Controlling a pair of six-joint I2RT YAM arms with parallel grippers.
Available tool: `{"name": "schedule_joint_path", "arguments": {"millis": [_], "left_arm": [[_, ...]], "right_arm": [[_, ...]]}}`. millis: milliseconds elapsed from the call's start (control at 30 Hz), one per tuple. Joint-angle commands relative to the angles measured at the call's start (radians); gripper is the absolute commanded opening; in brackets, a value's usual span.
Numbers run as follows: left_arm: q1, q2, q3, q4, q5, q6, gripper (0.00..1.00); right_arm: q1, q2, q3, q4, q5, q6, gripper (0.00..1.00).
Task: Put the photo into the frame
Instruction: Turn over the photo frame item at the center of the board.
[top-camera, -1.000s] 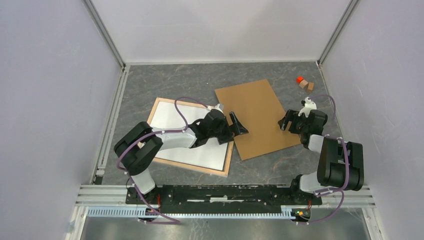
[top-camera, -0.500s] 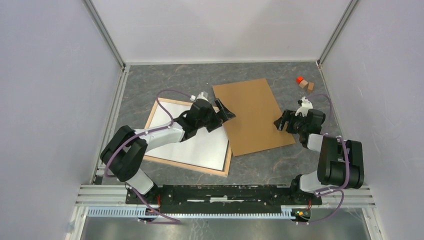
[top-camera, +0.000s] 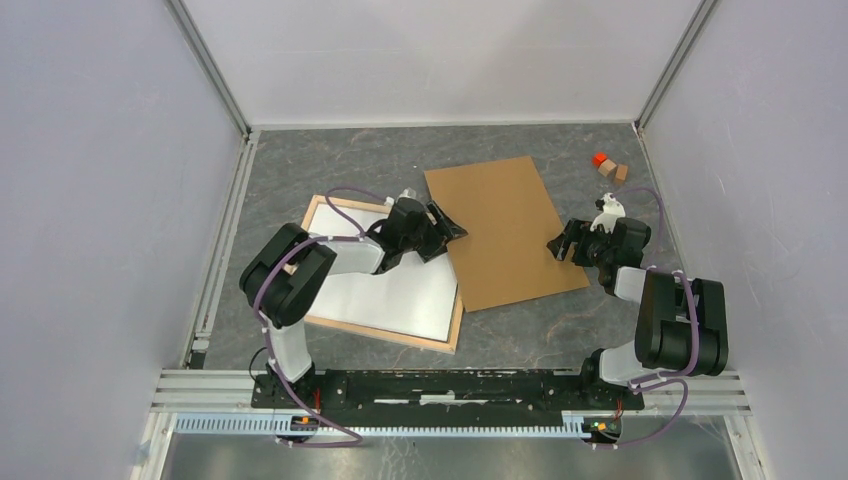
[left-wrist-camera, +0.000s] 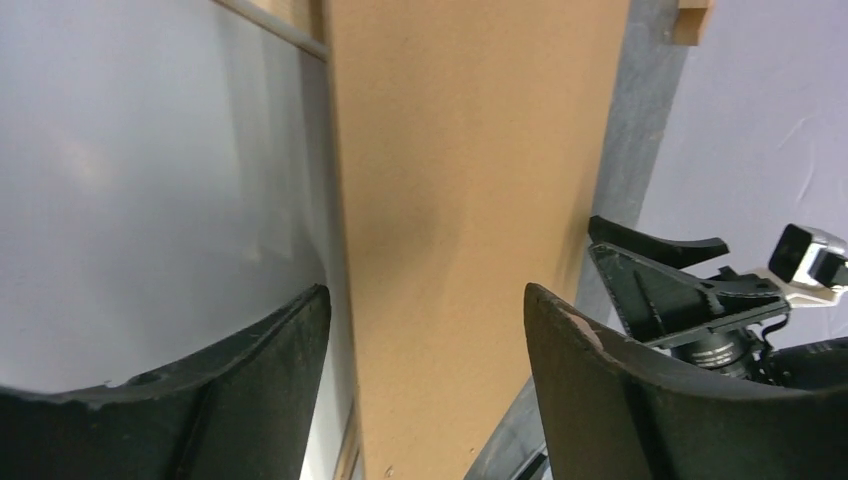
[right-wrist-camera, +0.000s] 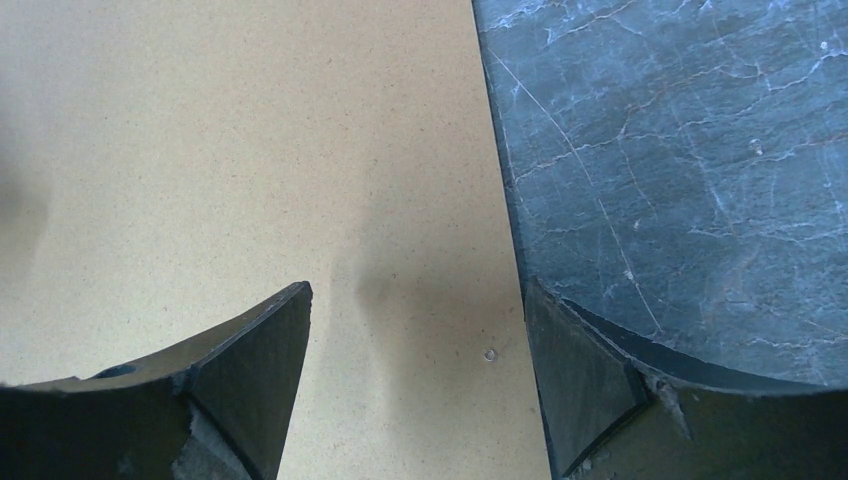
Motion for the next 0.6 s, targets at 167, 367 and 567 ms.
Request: {"name": "schedule_joint_path", "arguments": {"millis": [167,367,567], "left_arm": [[-0.021,0.042,0.034,0.148,0.037,-0.062,0.61],[-0.021,0.044,0.041,0.174,0.065,-0.063,0.41],[0.017,0.027,0.131,0.015,0.109,0.033,0.21]], "right_arm": [[0.014,0.059,-0.052,-0.229,-0.004,0.032,0.83],[0.019,0.028,-0.055,-0.235,-0.016,0.029,0.83],[0.035,-0.062,-0.023,-0.308,0.013,0.007,0.84]]}}
